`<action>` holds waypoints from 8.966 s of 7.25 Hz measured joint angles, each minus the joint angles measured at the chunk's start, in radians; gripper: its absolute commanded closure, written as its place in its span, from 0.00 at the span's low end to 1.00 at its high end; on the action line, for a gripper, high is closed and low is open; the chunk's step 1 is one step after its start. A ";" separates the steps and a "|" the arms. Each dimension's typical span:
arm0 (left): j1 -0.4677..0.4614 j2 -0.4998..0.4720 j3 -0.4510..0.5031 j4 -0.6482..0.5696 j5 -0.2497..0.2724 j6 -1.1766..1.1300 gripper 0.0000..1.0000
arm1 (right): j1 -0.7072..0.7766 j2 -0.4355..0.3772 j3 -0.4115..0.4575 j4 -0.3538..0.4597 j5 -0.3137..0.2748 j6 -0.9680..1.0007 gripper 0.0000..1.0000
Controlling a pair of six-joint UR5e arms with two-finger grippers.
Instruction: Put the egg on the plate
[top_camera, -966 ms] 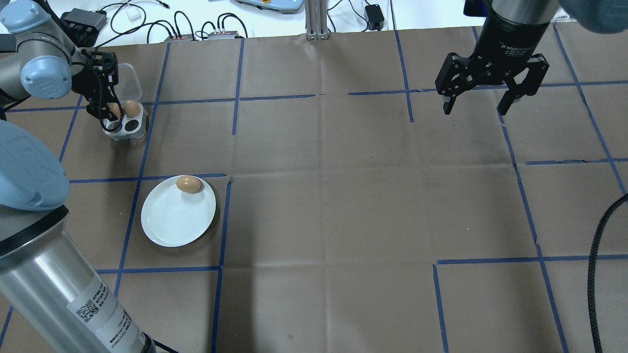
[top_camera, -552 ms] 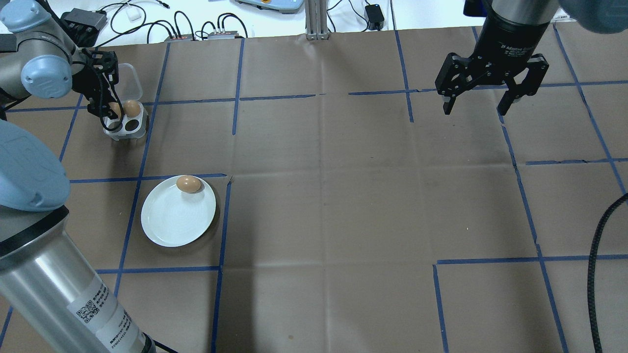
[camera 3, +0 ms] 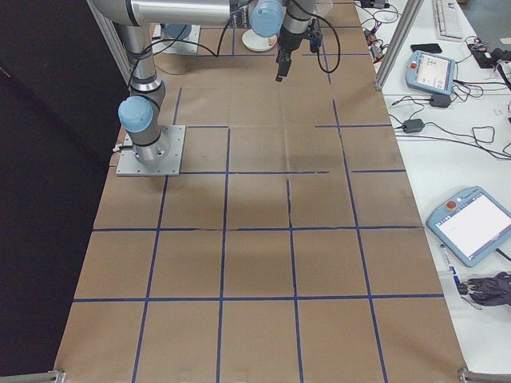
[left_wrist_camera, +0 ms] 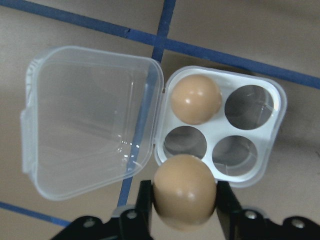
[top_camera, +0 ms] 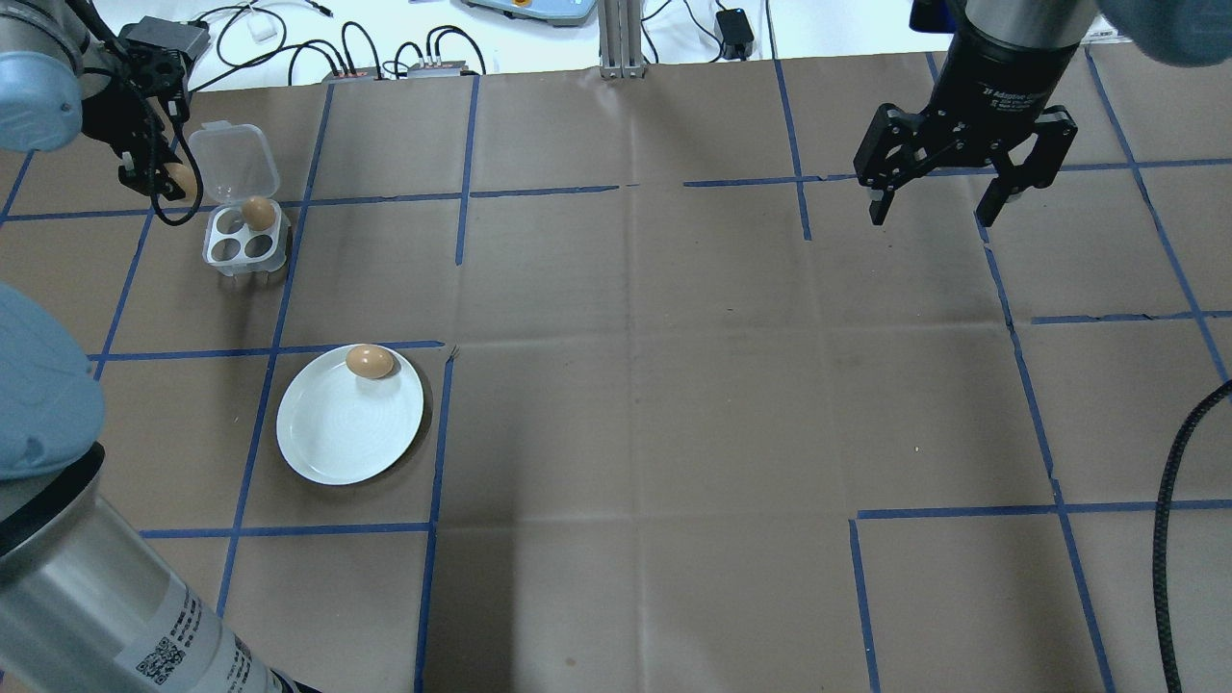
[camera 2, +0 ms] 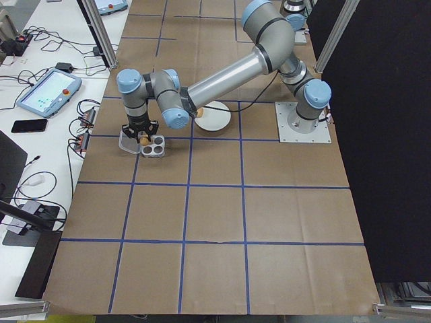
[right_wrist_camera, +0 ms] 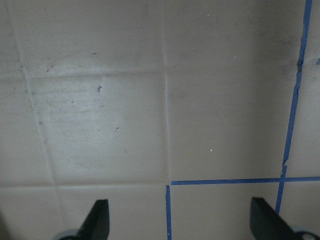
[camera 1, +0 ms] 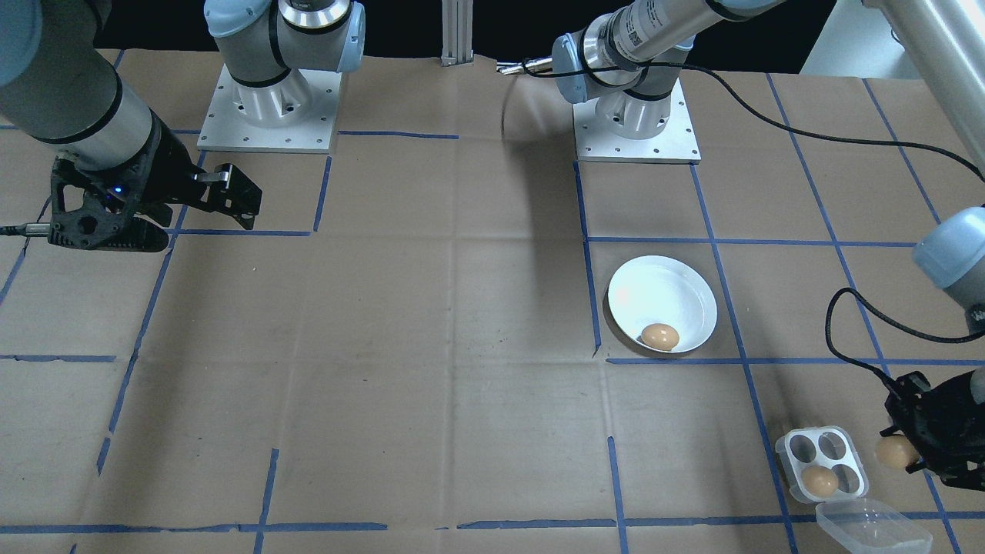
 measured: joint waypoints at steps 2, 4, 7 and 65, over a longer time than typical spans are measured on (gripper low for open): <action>-0.019 0.106 -0.088 -0.060 0.002 -0.286 0.66 | 0.000 0.000 0.000 0.000 0.000 0.000 0.00; -0.084 0.222 -0.250 -0.069 0.001 -0.679 0.70 | 0.000 0.000 0.000 0.000 0.001 0.000 0.00; -0.150 0.365 -0.512 -0.037 -0.011 -1.139 0.70 | 0.000 0.000 0.000 0.000 0.000 0.000 0.00; -0.397 0.529 -0.377 -0.218 -0.045 -1.766 0.00 | 0.000 0.001 0.000 0.000 0.000 0.000 0.00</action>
